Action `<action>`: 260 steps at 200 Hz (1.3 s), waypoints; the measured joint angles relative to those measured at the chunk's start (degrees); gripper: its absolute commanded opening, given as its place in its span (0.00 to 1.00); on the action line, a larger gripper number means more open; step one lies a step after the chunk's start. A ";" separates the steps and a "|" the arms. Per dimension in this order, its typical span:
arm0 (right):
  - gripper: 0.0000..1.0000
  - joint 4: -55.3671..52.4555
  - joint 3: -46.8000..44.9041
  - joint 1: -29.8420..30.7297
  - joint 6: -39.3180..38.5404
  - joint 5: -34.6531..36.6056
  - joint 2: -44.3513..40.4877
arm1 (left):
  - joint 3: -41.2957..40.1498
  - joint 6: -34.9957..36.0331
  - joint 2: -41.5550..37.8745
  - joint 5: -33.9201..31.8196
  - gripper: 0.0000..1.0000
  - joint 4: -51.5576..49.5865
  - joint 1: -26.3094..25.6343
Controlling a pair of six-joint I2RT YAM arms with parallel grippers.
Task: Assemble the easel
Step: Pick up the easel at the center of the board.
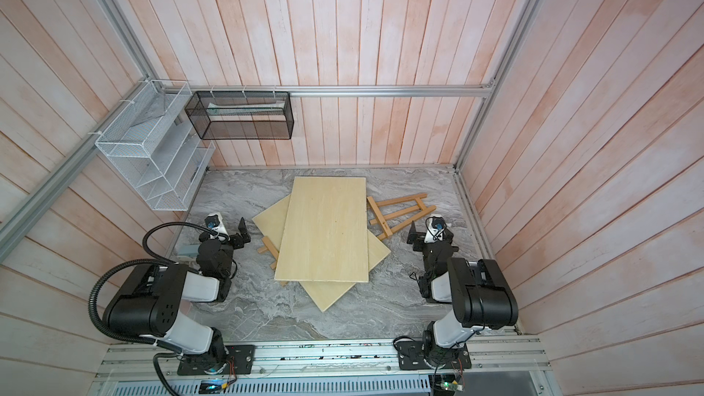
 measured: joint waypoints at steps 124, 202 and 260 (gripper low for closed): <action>0.90 -1.16 0.20 -0.33 0.55 1.20 -0.76 | 0.76 0.42 -1.64 1.07 1.00 -4.00 -0.26; 0.63 -41.86 26.32 0.44 14.62 15.80 -16.50 | 27.50 -2.86 -14.23 -12.50 1.00 -44.65 -13.03; 0.63 -71.30 42.32 0.48 29.92 10.84 -2.54 | 32.26 -24.87 -8.61 -9.86 1.00 -62.34 -19.91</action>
